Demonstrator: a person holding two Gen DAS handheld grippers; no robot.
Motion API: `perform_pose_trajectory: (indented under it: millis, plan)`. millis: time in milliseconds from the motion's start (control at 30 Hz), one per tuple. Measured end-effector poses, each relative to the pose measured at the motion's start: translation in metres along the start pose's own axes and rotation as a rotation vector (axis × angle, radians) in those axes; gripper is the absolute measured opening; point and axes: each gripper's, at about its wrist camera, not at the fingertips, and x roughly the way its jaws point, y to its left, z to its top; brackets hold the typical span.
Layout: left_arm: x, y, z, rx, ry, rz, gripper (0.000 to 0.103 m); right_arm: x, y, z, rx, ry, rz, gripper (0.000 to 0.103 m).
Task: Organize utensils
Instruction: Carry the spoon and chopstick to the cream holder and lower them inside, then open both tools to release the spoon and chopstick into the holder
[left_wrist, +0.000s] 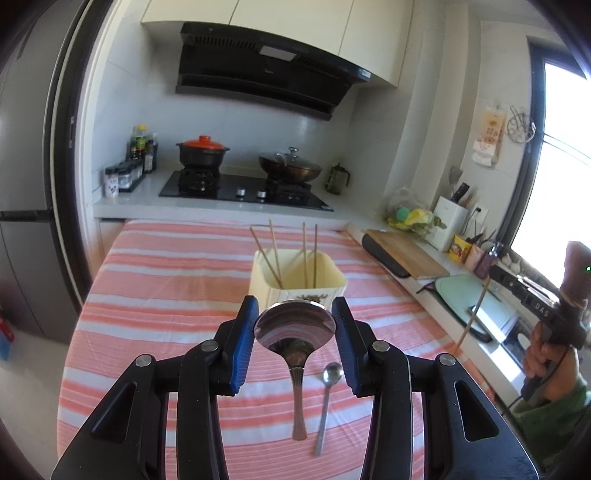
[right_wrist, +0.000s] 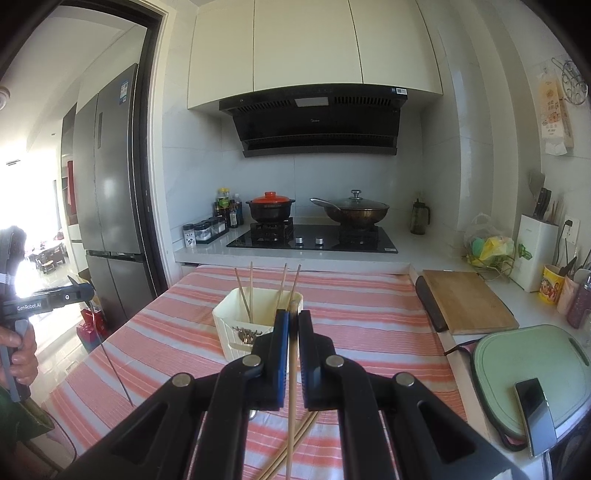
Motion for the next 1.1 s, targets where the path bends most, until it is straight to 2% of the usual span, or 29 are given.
perform_pose_trajectory:
  millis: [167, 367, 533, 700, 800, 867, 1033, 1100]
  plan:
    - [0.005, 0.001, 0.034, -0.008, -0.024, -0.030, 0.041, 0.019, 0.000, 0.018, 0.011, -0.005, 0.009, 0.005]
    - [0.021, 0.001, 0.095, -0.014, -0.104, -0.017, 0.041, 0.052, 0.003, 0.067, 0.030, -0.070, 0.037, 0.005]
    - [0.062, 0.010, 0.137, -0.079, -0.158, 0.003, 0.041, 0.095, 0.022, 0.109, -0.049, -0.154, 0.031, 0.005]
    - [0.126, 0.019, 0.150, -0.142, -0.146, 0.025, 0.041, 0.150, 0.032, 0.128, -0.063, -0.186, 0.063, 0.005]
    - [0.170, 0.021, 0.144, -0.153, -0.097, 0.044, 0.041, 0.188, 0.034, 0.122, -0.066, -0.154, 0.082, 0.005]
    - [0.199, 0.023, 0.135, -0.159, -0.048, 0.053, 0.041, 0.215, 0.034, 0.112, -0.066, -0.103, 0.098, 0.005]
    - [0.259, 0.025, 0.106, -0.152, 0.086, 0.075, 0.041, 0.279, 0.024, 0.075, -0.027, 0.102, 0.136, 0.005]
    - [0.275, 0.024, 0.097, -0.146, 0.124, 0.081, 0.041, 0.298, 0.018, 0.062, -0.004, 0.159, 0.141, 0.006]
